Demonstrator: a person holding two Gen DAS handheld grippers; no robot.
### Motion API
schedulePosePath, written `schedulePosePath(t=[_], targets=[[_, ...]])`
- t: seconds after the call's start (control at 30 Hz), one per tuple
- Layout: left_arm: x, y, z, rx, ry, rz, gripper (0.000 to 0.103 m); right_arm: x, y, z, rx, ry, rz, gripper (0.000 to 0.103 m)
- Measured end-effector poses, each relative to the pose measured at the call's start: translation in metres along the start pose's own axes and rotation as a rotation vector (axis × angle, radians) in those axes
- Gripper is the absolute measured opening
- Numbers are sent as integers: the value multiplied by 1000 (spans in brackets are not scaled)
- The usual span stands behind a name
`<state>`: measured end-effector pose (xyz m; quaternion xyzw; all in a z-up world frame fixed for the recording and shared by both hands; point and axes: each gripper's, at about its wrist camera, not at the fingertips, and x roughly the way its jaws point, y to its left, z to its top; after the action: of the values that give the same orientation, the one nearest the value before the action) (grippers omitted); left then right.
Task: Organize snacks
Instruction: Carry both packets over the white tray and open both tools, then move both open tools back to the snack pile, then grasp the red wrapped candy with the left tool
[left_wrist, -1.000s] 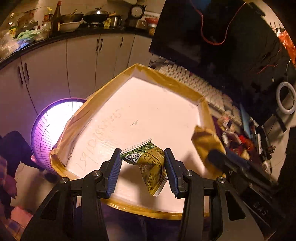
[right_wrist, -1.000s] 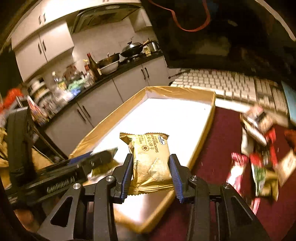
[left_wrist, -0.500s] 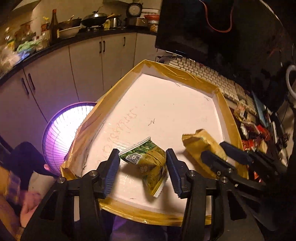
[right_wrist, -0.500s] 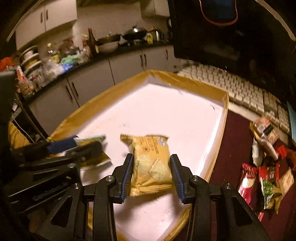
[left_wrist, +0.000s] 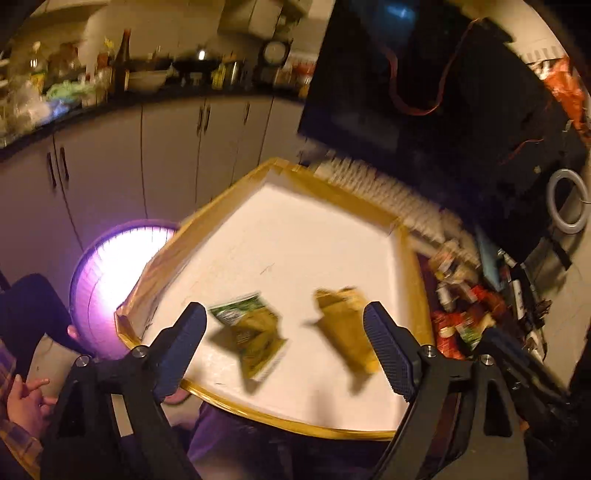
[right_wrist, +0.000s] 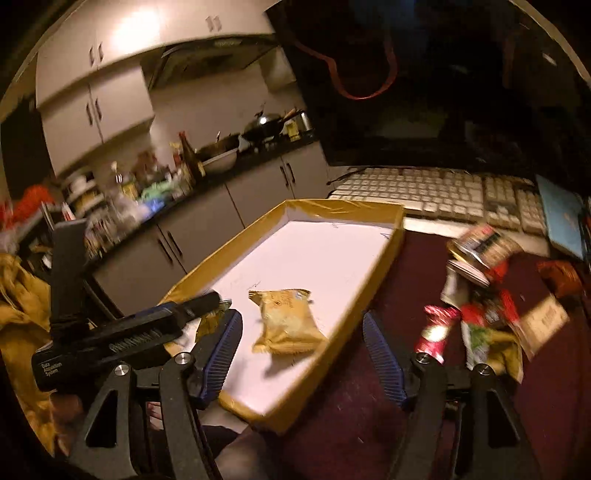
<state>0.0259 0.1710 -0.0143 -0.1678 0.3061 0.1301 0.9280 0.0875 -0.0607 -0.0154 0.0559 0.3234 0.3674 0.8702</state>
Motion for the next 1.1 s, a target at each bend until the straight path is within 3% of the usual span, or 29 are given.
schedulePosePath(t=[0.1, 0.37, 0.47, 0.67, 0.8, 0.9, 1.0, 1.07, 1.1], targets=[[-6, -32, -4, 95, 9, 37, 88, -16, -31, -6, 73, 1, -18, 71], [-18, -111, -33, 277, 55, -169, 87, -66, -114, -31, 315, -35, -38, 73], [-12, -139, -43, 351, 86, -195, 88, -78, -132, -39, 352, -51, -70, 73], [1, -170, -55, 424, 141, -209, 88, -78, -156, -45, 393, -46, -71, 70], [18, -190, -60, 534, 153, -215, 88, -81, -161, -51, 413, -46, -74, 70], [37, -208, -61, 629, 180, -171, 87, -85, -163, -57, 434, -47, -81, 70], [49, -222, -64, 720, 168, -219, 87, -87, -159, -62, 441, -46, -88, 70], [57, -221, -64, 712, 194, -263, 77, -88, -159, -63, 443, -46, -85, 70], [59, -219, -64, 701, 208, -272, 62, -89, -159, -65, 441, -47, -84, 70]])
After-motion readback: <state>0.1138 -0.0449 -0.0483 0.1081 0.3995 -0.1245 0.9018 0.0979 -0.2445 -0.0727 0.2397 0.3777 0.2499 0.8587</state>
